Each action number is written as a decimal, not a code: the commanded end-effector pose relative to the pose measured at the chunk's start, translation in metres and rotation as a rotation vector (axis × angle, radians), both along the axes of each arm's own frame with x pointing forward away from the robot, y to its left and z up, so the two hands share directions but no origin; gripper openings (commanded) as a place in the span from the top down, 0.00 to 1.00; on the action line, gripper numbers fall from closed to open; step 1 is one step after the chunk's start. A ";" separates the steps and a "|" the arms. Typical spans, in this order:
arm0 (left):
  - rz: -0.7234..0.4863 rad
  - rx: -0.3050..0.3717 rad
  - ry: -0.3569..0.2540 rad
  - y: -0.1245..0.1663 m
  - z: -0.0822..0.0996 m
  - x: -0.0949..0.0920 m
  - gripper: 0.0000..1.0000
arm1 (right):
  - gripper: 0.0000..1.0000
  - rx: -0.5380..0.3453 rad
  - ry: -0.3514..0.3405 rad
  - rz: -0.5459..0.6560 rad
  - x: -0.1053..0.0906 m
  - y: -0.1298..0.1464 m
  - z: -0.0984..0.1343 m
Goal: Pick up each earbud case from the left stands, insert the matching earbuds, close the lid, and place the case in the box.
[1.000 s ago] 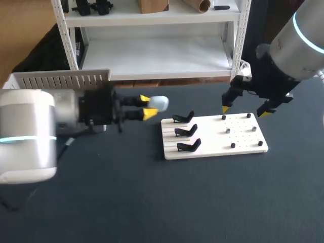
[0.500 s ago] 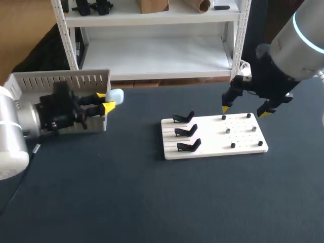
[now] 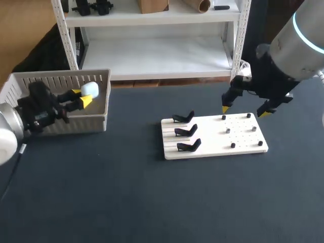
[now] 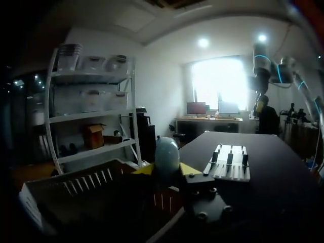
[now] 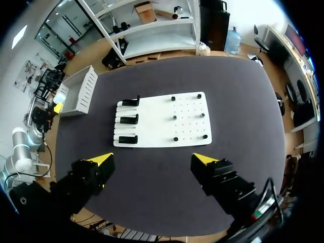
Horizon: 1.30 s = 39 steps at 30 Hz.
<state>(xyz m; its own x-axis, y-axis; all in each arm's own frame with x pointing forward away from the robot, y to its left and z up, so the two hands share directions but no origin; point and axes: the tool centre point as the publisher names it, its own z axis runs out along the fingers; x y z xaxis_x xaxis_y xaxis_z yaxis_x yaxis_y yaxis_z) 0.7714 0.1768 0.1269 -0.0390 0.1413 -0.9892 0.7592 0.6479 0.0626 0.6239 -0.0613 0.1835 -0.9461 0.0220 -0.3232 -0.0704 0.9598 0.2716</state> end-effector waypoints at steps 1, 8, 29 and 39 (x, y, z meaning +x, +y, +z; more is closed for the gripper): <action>0.175 0.006 -0.022 0.004 0.002 0.018 1.00 | 0.00 0.000 -0.002 0.000 -0.001 0.000 0.000; 0.230 0.027 0.047 0.029 -0.006 0.042 1.00 | 0.00 0.000 -0.002 0.000 -0.001 0.000 0.000; 0.206 0.096 0.057 0.040 0.012 0.050 0.00 | 0.00 0.000 -0.002 0.000 -0.001 0.000 0.000; 0.161 0.107 0.018 0.027 0.026 0.043 0.00 | 0.00 0.000 -0.002 0.000 -0.001 0.000 0.000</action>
